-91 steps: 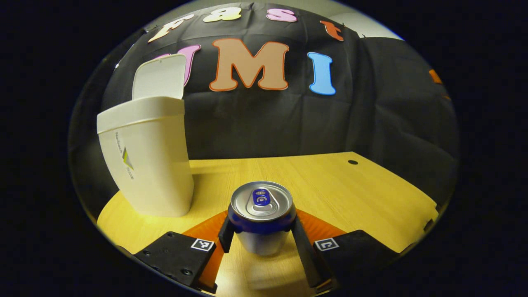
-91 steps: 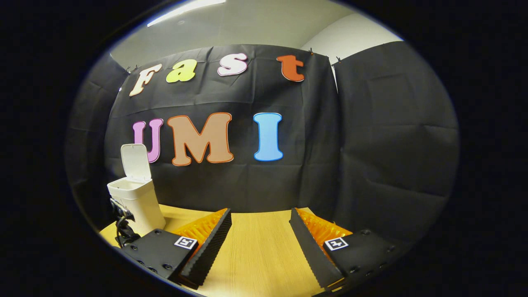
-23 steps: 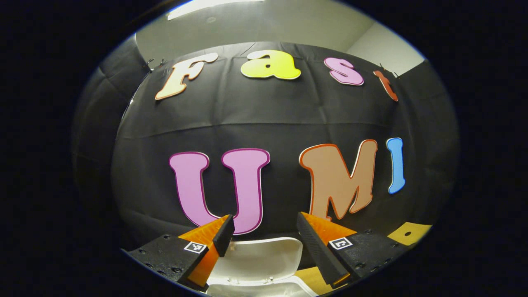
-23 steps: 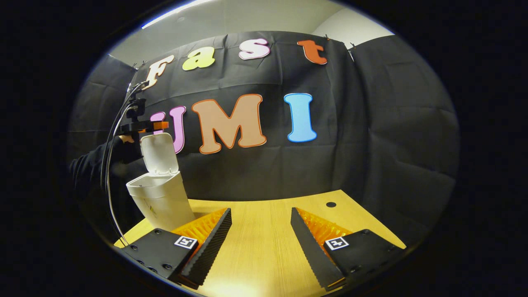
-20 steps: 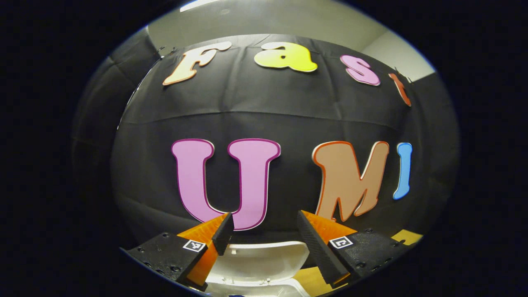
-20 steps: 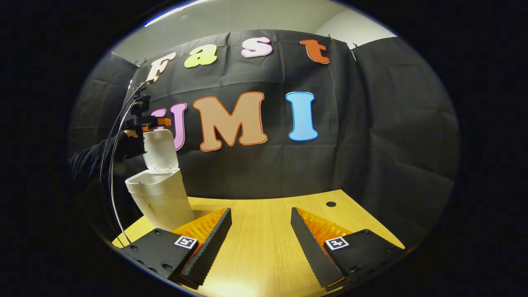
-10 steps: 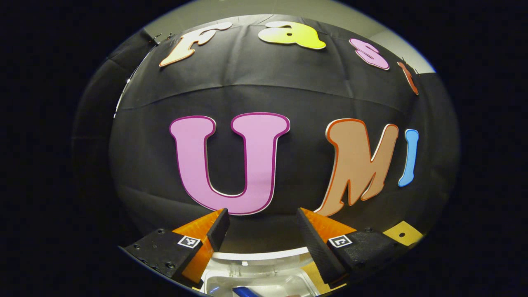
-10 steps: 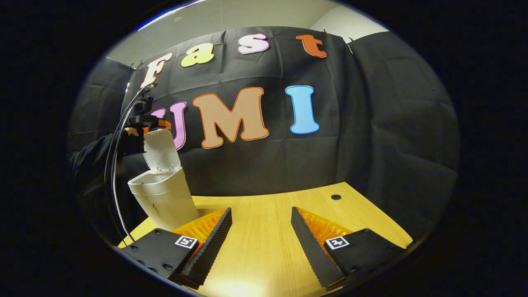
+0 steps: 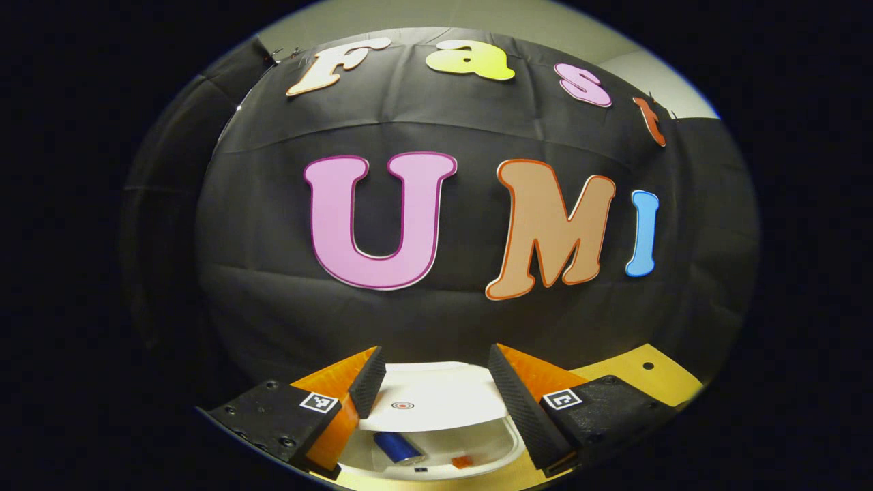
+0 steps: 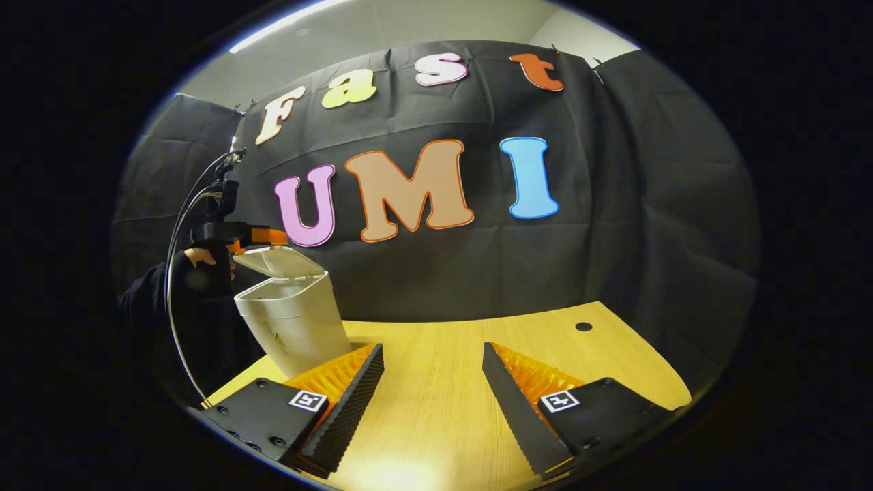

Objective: Press the lid of the desktop garbage bin to open it, pick up the crumpled paper on the desktop and throw it into the bin, then pick up the pop can on the desktop and drop it into the bin, and finally close the garbage bin lid.

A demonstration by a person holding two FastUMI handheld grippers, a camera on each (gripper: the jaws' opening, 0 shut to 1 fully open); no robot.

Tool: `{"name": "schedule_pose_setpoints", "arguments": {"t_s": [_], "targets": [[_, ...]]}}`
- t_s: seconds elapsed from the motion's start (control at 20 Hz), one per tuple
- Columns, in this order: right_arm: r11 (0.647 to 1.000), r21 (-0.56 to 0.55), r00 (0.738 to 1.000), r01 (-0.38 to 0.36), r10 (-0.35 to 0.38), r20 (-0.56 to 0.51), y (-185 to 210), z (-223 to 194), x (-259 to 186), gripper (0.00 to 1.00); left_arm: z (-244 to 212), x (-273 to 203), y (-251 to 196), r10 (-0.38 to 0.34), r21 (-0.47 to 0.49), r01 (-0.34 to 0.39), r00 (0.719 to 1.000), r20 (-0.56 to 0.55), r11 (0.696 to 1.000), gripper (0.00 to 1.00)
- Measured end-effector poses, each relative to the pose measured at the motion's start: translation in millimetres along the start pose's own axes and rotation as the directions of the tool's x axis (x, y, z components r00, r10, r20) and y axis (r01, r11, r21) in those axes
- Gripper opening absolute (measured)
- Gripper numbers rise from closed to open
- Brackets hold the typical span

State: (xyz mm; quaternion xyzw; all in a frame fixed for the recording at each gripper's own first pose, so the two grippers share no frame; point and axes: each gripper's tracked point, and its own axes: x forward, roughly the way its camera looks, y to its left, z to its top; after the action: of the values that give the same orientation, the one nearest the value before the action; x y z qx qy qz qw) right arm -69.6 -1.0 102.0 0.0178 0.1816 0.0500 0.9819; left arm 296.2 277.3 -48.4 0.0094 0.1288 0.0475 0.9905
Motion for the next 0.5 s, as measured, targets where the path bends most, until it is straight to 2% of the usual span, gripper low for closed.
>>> {"name": "schedule_pose_setpoints", "arguments": {"t_s": [0.5], "targets": [[1.000,-0.015,0.997,-0.004,0.003,-0.081,0.1,-17.6,5.7,0.98,-68.6,-15.3,-2.9,0.033,0.029,-0.032,0.999,-0.035,0.999,0.97]]}}
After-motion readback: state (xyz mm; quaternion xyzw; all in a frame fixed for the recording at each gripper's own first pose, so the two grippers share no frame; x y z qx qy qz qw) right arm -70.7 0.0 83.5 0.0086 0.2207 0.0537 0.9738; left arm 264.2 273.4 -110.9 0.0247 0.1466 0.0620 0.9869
